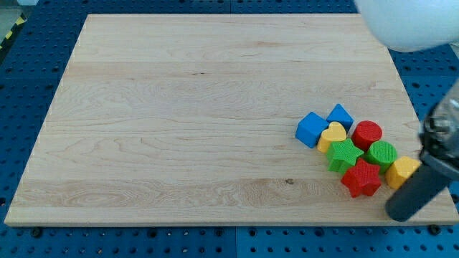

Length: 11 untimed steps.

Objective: Push the red star slightly towards the top left

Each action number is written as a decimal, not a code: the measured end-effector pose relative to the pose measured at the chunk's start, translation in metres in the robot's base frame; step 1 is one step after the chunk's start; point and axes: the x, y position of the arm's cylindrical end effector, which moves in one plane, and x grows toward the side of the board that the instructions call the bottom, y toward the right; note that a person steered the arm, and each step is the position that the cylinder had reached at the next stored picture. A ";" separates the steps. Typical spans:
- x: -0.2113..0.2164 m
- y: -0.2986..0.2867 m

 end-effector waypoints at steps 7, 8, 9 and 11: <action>-0.031 -0.116; -0.031 -0.156; -0.032 -0.174; -0.016 -0.174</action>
